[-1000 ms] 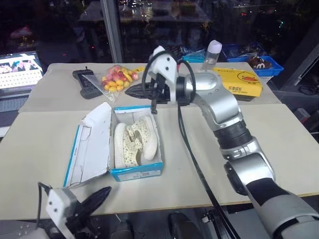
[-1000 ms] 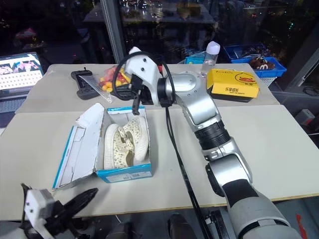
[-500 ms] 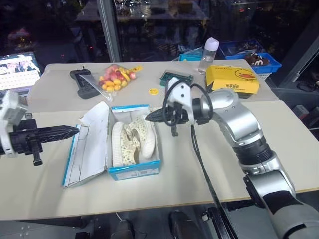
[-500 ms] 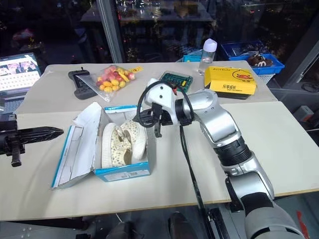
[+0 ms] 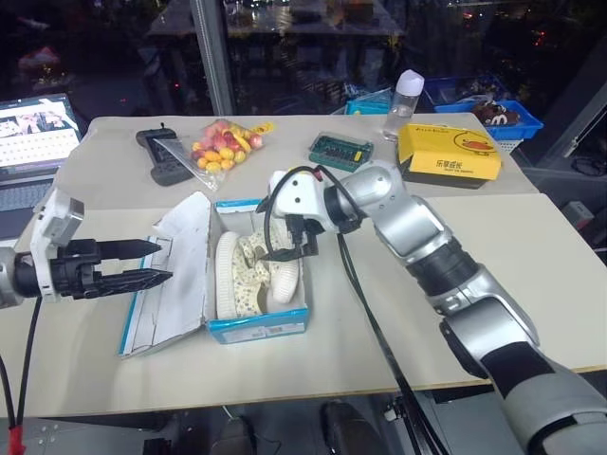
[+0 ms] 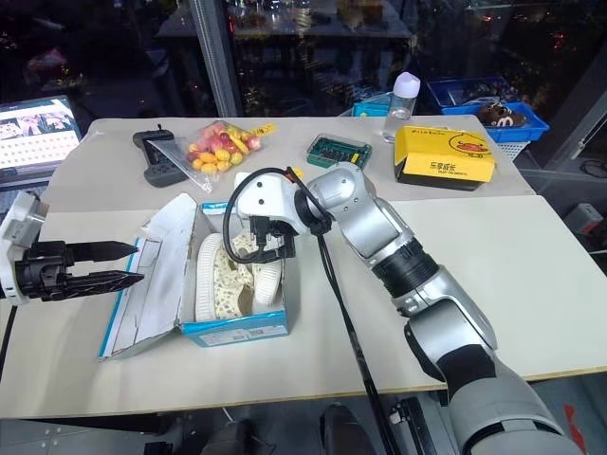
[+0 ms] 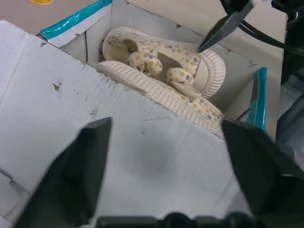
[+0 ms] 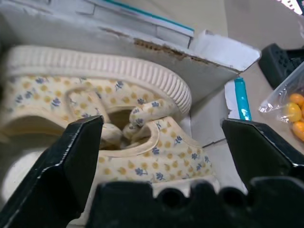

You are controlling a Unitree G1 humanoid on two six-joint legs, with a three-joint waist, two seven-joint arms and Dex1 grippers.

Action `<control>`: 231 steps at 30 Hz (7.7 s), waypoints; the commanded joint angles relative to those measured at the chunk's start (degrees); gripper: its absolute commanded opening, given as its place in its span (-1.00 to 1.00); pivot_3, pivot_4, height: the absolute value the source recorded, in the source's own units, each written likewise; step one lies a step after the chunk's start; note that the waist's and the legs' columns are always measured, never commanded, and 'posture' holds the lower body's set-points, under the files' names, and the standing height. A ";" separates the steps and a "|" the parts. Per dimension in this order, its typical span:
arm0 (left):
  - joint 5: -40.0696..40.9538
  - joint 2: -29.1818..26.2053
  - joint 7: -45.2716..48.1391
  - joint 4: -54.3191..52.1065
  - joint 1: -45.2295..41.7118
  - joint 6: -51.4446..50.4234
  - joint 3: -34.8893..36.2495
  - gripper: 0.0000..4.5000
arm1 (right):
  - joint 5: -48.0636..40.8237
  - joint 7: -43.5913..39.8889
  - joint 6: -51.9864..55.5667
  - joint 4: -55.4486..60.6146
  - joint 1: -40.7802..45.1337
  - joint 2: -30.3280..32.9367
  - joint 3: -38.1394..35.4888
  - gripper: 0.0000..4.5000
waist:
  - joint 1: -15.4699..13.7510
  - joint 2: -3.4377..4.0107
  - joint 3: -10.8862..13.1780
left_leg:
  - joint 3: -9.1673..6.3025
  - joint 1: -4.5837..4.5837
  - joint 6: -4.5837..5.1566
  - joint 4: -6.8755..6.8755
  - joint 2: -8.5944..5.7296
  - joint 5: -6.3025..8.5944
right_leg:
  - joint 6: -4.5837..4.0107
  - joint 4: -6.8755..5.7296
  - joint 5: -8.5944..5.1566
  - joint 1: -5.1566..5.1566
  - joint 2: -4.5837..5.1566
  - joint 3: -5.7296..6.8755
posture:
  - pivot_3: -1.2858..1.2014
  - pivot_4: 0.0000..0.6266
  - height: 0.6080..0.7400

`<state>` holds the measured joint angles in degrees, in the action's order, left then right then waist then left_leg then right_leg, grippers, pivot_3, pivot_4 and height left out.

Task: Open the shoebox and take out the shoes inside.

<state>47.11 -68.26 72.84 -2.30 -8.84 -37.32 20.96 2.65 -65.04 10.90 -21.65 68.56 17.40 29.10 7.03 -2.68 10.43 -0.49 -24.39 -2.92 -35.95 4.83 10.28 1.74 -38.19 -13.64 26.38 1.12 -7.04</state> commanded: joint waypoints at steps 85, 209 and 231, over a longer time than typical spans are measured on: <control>-6.40 4.80 -0.50 -3.51 -2.97 0.84 2.64 1.00 | -29.74 16.30 37.73 -2.17 5.73 -3.88 -39.82 -0.68 | -0.07 -0.06 -0.03 | -0.11 0.07 -0.09 -0.16 -0.02 -0.20 | 0.34 -0.34 0.00 -0.10 0.00 0.03 | 0.03 -0.52 0.79; -6.05 6.44 -3.68 -5.32 -4.51 -0.60 0.33 1.00 | -25.43 36.59 69.37 19.02 -4.38 -5.80 -31.52 -0.61 | -1.45 -0.20 -0.11 | -0.48 -0.17 0.42 -0.04 -0.12 -0.48 | 0.36 0.12 0.36 -0.09 -0.08 0.13 | 0.03 -0.52 0.79; -6.70 7.36 -2.48 -3.42 -8.60 -0.53 -3.87 1.00 | -19.91 21.03 39.04 37.89 -23.32 33.62 -37.26 -0.61 | -2.45 0.00 0.01 | -0.46 -0.28 0.41 0.12 -0.29 -0.46 | 0.53 0.35 0.08 -0.08 0.13 0.17 | 0.03 -0.52 0.79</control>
<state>40.43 -60.68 69.86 -5.23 -16.39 -38.03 16.73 -22.78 -39.99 63.96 13.23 46.73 46.90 -10.48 4.58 -2.68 10.44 -0.94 -24.67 -2.50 -35.81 4.50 9.82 2.29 -37.83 -13.58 26.30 1.29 -6.87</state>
